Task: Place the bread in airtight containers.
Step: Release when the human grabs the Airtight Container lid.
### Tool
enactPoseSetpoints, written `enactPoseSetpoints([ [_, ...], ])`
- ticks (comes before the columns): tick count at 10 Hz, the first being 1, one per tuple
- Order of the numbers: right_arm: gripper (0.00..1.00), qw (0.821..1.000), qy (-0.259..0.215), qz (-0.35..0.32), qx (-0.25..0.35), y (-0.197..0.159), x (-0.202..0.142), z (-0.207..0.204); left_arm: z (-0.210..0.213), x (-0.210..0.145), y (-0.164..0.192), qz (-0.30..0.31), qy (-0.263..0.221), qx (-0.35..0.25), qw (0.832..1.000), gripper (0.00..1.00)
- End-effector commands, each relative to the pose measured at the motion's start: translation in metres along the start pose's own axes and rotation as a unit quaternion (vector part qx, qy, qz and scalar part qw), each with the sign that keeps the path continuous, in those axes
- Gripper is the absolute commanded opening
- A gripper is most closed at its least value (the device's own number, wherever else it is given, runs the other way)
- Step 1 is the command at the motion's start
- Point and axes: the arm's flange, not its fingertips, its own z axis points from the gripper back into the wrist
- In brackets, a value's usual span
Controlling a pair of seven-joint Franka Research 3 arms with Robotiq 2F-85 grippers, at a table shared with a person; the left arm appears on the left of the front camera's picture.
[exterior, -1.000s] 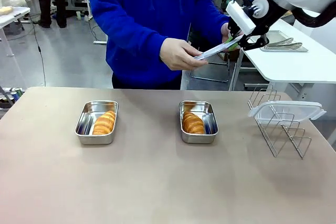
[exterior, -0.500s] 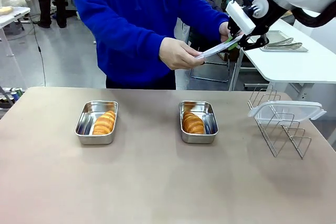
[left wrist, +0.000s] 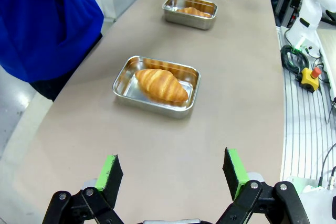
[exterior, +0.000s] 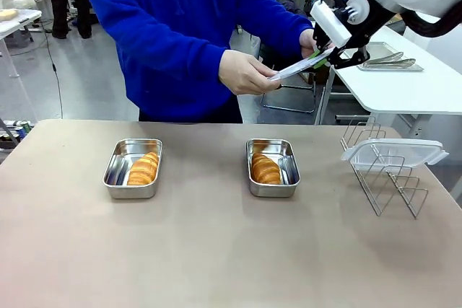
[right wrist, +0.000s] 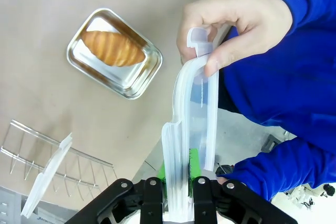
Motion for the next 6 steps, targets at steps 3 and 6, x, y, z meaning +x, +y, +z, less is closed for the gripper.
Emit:
enactPoseSetpoints([
  [3,0.71,0.999,0.003,-0.035,0.004,-0.001,-0.002,0.006,0.001,-0.001,-0.001,-0.011,-0.003,0.001,1.000,1.00],
  [6,1.00,0.988,0.002,-0.154,-0.009,-0.001,-0.021,0.038,0.001,-0.001,-0.001,-0.011,-0.003,0.001,1.000,1.00],
])
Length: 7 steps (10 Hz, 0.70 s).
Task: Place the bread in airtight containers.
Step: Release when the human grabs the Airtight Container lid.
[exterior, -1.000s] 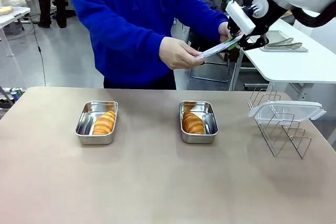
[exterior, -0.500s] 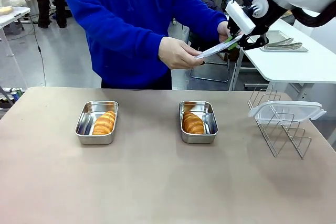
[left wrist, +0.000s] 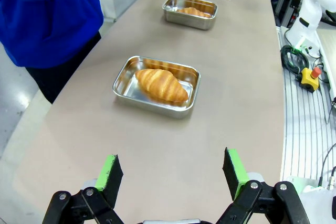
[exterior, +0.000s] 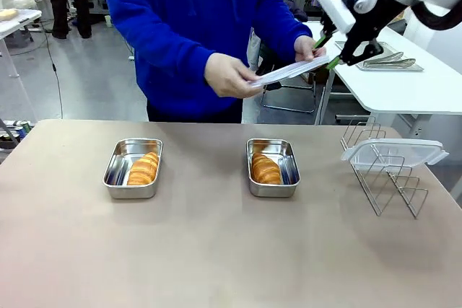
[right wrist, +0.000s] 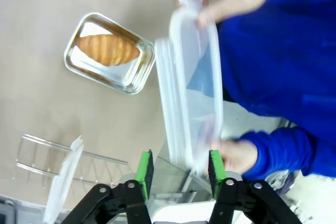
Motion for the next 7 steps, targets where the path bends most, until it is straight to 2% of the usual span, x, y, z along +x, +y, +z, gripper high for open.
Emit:
enactPoseSetpoints([
  [1,1.00,0.992,-0.044,-0.120,0.004,0.000,-0.018,0.028,0.001,-0.001,-0.001,-0.011,-0.003,0.001,1.000,1.00],
  [2,1.00,0.976,-0.083,-0.200,0.005,0.007,-0.045,0.042,0.001,-0.001,-0.001,-0.011,-0.003,0.001,1.000,1.00],
  [3,1.00,0.959,-0.131,-0.252,0.003,0.020,-0.071,0.054,0.001,-0.001,-0.001,-0.011,-0.003,0.001,1.000,1.00],
  [6,1.00,0.901,-0.212,-0.378,0.002,0.084,-0.145,0.069,0.001,-0.001,-0.001,-0.011,-0.003,0.001,1.000,1.00],
  [7,1.00,0.884,-0.229,-0.409,0.001,0.110,-0.160,0.066,0.001,-0.001,-0.001,-0.011,-0.003,0.001,1.000,1.00],
])
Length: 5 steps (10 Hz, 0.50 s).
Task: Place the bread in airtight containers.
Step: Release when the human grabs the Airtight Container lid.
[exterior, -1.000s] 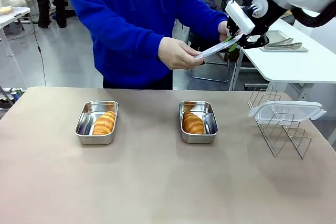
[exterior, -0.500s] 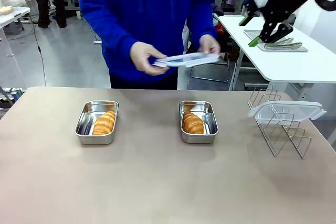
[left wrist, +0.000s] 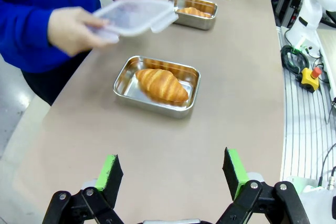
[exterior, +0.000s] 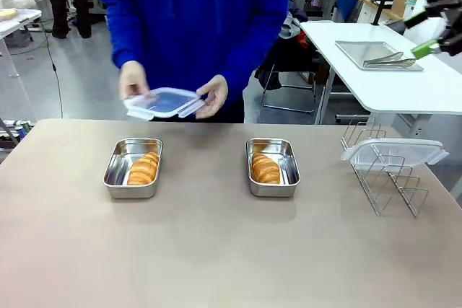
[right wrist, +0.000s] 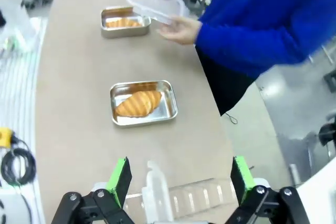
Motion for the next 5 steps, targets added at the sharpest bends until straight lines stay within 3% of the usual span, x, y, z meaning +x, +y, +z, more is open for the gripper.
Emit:
enactPoseSetpoints([
  [1,1.00,0.997,-0.034,-0.068,-0.011,0.022,-0.043,0.000,0.000,-0.001,-0.001,-0.011,-0.003,0.000,1.000,1.00],
  [3,1.00,0.993,-0.061,-0.095,-0.026,0.043,-0.083,0.006,0.000,-0.001,-0.001,-0.011,-0.003,0.000,1.000,1.00],
  [5,1.00,0.993,-0.066,-0.093,-0.029,0.051,-0.095,0.008,0.000,-0.001,-0.001,-0.011,-0.003,0.000,1.000,1.00],
])
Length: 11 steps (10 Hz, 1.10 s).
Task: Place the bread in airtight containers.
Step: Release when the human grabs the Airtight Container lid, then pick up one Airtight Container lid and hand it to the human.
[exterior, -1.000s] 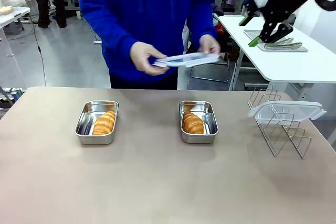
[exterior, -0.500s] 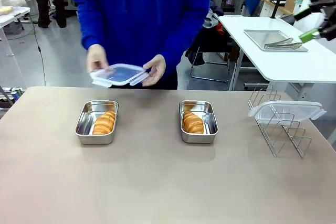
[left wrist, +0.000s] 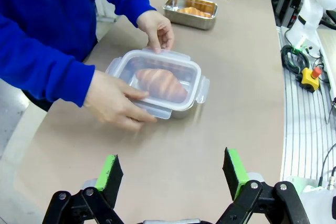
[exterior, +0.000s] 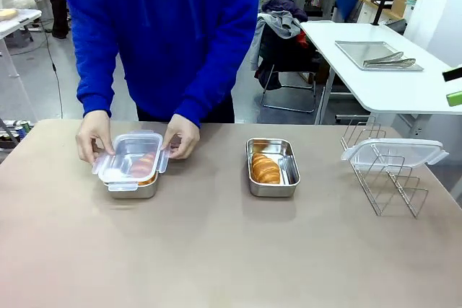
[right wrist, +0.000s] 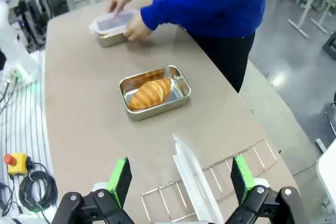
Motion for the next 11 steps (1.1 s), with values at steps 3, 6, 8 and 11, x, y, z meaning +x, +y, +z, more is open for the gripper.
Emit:
enactPoseSetpoints([
  [3,1.00,1.000,0.000,0.000,0.000,0.0000,0.0000,0.0000,-0.0001,-0.0005,-0.0007,-0.011,-0.003,0.000,1.000,1.00],
  [6,1.00,1.000,0.000,0.000,0.000,0.0000,0.0000,0.0000,-0.0001,-0.0005,-0.0007,-0.011,-0.003,0.000,1.000,1.00],
  [8,1.00,1.000,0.000,0.000,0.000,0.0000,0.0000,0.0000,-0.0001,-0.0005,-0.0007,-0.011,-0.003,0.000,1.000,1.00],
  [11,1.00,1.000,0.000,0.000,0.000,0.0000,0.0000,0.0000,-0.0001,-0.0005,-0.0007,-0.011,-0.003,0.000,1.000,1.00],
])
